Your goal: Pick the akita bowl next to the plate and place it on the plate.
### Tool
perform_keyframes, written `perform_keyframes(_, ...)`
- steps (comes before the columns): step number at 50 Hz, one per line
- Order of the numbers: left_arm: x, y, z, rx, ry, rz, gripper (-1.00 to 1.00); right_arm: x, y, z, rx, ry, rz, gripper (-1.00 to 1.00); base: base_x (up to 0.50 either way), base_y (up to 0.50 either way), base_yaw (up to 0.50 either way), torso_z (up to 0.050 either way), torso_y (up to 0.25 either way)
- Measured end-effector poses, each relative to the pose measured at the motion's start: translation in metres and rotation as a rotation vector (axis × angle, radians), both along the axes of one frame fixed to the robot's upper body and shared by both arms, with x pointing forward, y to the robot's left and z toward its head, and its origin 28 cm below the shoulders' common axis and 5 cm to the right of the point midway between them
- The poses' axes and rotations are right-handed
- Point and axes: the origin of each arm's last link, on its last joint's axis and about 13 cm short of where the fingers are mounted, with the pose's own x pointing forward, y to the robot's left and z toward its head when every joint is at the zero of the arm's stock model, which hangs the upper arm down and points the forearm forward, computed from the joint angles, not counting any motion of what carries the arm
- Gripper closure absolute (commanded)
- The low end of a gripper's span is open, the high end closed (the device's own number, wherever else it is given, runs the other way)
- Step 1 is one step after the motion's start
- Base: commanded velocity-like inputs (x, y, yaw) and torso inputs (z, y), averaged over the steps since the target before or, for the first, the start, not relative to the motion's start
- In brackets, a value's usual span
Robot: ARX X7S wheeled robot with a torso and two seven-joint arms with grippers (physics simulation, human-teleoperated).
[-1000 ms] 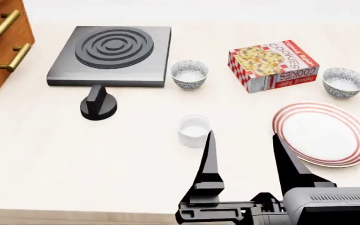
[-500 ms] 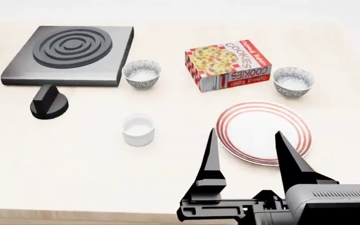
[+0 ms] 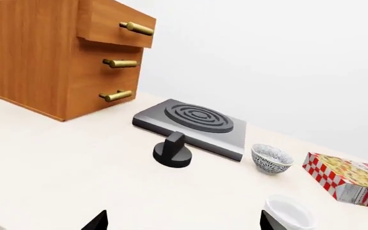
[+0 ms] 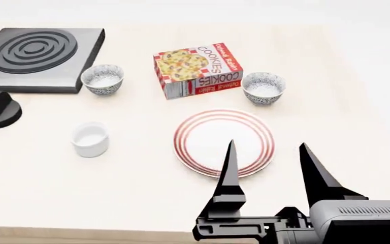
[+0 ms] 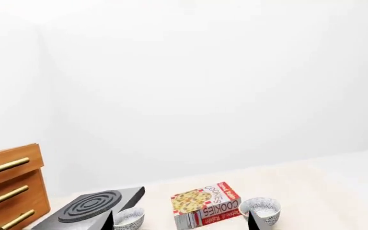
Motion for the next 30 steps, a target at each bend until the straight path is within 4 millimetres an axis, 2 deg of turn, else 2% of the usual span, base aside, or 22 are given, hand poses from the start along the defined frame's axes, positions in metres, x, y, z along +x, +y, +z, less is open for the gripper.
perform_keyframes(17, -0.0001, 0.0001, -0.0004, 0.000, 0.001, 0.001, -1.00, 0.0001, -0.0006, -0.0009, -0.007, 0.002, -0.005, -1.00, 0.00, -0.39, 0.00, 0.000, 0.000)
perform_keyframes(19, -0.0001, -0.0009, -0.0006, -0.003, 0.001, -0.002, -1.00, 0.0001, -0.0012, -0.0009, -0.013, 0.002, -0.007, -1.00, 0.00, 0.00, 0.00, 0.000, 0.000)
perform_keyframes(30, -0.0006, -0.0004, 0.0000, 0.000, 0.003, 0.000, -1.00, 0.0000, 0.0008, -0.0027, -0.040, 0.009, 0.015, -1.00, 0.47, 0.00, 0.00, 0.000, 0.000)
